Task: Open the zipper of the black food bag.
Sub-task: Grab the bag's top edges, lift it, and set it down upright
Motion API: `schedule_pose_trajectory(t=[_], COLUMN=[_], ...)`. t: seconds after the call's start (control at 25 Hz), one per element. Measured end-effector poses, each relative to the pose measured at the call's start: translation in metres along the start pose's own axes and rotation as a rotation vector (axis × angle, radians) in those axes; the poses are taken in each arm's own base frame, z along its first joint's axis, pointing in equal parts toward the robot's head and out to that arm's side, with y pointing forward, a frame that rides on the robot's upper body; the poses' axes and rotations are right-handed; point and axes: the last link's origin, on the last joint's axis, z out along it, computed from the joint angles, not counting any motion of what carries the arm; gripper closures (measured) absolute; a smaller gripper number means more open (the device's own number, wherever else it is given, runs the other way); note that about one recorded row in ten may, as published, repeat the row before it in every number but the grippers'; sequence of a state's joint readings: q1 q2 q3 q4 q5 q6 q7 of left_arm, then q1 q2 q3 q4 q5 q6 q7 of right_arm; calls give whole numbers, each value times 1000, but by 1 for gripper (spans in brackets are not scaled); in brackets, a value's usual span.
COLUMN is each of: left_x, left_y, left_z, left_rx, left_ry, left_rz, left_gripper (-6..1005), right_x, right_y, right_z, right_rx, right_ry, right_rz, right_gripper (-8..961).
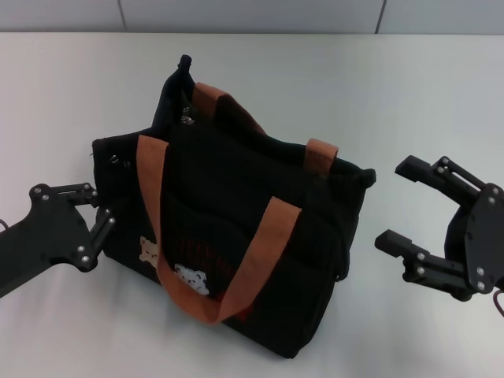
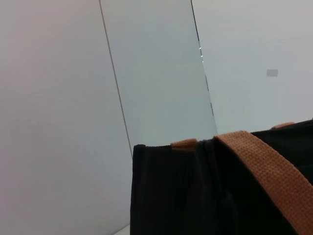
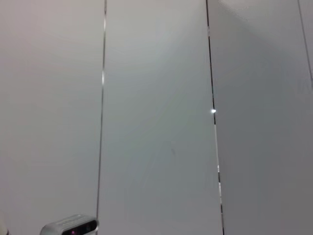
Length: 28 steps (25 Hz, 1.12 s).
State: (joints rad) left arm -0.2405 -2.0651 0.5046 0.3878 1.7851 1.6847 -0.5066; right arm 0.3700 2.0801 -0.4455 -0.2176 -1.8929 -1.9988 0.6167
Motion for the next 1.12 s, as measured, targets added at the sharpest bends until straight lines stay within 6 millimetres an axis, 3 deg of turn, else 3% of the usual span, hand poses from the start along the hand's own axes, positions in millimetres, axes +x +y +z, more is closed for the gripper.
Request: schedule_pose_trajectory(t=[0.48, 0.92, 1.12], left_x=[12, 61, 65], left_y=[-3, -17, -18], left_z=[2, 36, 43], left_rx=[21, -75, -89], left_ry=[83, 367, 389], left_rz=[68, 376, 410], left_gripper=[908, 908, 908], right_x=[-8, 6, 8], right_y=[-3, -5, -5], right_z=[8, 11, 20], right_rx=[-36, -79, -75], right_ry=[-55, 78, 54], right_rz=[-14, 45, 54], right_gripper=[172, 181, 186])
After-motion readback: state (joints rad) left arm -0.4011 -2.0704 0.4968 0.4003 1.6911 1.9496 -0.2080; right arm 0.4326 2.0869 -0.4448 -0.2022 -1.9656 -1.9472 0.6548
